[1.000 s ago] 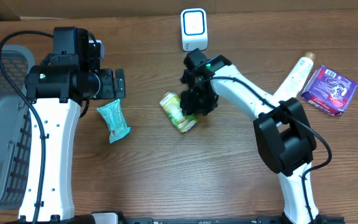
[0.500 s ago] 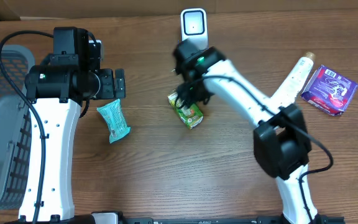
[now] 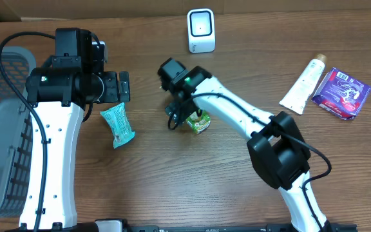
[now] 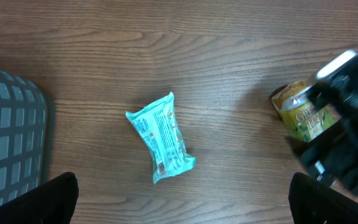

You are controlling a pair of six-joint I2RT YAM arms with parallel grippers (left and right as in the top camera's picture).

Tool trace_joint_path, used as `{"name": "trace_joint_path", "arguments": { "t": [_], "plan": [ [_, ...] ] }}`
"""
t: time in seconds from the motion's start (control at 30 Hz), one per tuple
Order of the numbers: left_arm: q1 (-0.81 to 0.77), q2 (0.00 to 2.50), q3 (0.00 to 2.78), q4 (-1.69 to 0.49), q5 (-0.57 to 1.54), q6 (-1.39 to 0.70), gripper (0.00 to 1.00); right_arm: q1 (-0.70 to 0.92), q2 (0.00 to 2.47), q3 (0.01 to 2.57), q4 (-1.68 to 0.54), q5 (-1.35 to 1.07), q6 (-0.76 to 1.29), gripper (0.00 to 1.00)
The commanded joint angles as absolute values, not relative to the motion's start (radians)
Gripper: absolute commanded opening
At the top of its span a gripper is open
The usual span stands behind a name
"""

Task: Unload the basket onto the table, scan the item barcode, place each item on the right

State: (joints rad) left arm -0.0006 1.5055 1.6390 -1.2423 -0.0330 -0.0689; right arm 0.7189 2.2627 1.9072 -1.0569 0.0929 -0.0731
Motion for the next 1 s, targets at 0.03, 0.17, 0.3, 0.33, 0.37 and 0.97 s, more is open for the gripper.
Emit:
{"name": "trace_joint_path", "arguments": {
  "t": [0.03, 0.17, 0.3, 0.33, 0.37, 0.97],
  "plan": [
    [-0.001, 1.51, 1.651, -1.242, -0.026, -0.067, 1.0, 0.664, 2.302, 1.897, -1.049, 0.036, -0.084, 0.94],
    [-0.001, 1.51, 1.651, -1.242, -0.025, -0.067, 0.99, 0.65, 2.326, 1.897, -1.049, -0.026, -0.084, 0.88],
    [-0.001, 1.51, 1.651, -1.242, -0.025, -0.067, 1.0, 0.654, 2.326, 1.897, -1.037, -0.047, -0.083, 0.84],
    [-0.001, 1.51, 1.651, -1.242, -0.025, -0.067, 1.0, 0.655, 2.326, 1.897, -1.034, -0.047, -0.083, 0.81],
    [-0.001, 1.51, 1.651, -1.242, -0.025, -0.067, 0.99, 0.655, 2.328, 1.897, -1.029, -0.047, -0.079, 0.79],
    [-0.001, 1.51, 1.651, -1.242, -0.025, -0.067, 0.99, 0.625, 2.331, 1.899, -1.047, -0.387, 0.02, 0.17]
  ]
}}
